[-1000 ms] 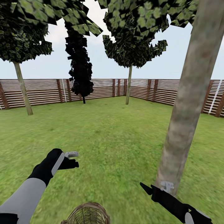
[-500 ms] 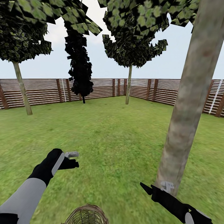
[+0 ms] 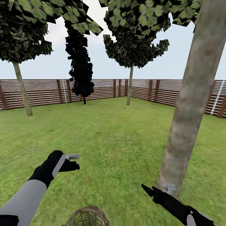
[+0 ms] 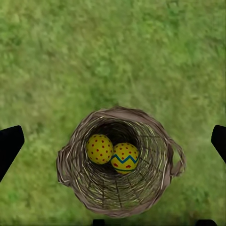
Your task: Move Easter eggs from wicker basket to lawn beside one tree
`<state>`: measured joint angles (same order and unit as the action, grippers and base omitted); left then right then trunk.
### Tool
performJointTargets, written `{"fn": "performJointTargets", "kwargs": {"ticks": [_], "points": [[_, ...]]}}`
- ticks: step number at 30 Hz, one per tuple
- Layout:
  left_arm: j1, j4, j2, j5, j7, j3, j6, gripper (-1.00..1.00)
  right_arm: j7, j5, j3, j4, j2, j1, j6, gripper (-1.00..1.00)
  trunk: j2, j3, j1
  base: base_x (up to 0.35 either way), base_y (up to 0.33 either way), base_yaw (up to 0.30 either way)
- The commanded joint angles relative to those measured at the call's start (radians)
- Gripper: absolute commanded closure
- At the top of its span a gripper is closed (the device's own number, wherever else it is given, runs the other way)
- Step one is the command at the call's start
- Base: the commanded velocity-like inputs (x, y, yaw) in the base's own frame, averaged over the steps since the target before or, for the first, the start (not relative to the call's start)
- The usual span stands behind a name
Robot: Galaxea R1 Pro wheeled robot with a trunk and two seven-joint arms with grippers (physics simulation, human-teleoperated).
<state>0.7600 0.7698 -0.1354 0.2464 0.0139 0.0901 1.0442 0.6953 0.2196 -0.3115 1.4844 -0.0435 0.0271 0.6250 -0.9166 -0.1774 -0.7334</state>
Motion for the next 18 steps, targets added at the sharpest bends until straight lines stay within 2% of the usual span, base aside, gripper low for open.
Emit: {"fn": "performJointTargets", "kwargs": {"ticks": [1, 12, 14, 15, 18], "points": [[0.001, -0.001, -0.001, 0.004, 0.001, 0.004, 0.003, -1.0, 0.003, 0.004, -0.002, 0.0, -0.001, 0.001, 0.007, -1.0, -0.008, -0.005, -0.004, 0.0, 0.0, 0.0], [0.003, -0.036, 0.009, 0.004, 0.001, 0.004, 0.003, -1.0, 0.002, 0.004, -0.001, 0.0, -0.001, 0.001, 0.007, -1.0, -0.085, -0.039, -0.046, 0.0, 0.0, 0.0], [0.01, -0.068, 0.021, 0.003, 0.001, 0.004, 0.003, -1.0, 0.003, 0.004, -0.002, 0.0, -0.002, 0.001, 0.007, -1.0, -0.099, -0.045, -0.054, 0.0, 0.0, 0.0], [0.015, -0.1, 0.035, 0.003, 0.001, 0.006, 0.003, -1.0, 0.003, 0.004, -0.002, 0.0, -0.002, 0.001, 0.007, -1.0, -0.106, -0.049, -0.058, 0.0, 0.0, 0.0], [0.018, -0.113, 0.042, 0.002, 0.001, 0.006, 0.003, -1.0, 0.003, 0.004, -0.002, 0.0, -0.002, 0.001, 0.007, -1.0, -0.127, -0.058, -0.069, 0.0, 0.0, 0.0]]}}
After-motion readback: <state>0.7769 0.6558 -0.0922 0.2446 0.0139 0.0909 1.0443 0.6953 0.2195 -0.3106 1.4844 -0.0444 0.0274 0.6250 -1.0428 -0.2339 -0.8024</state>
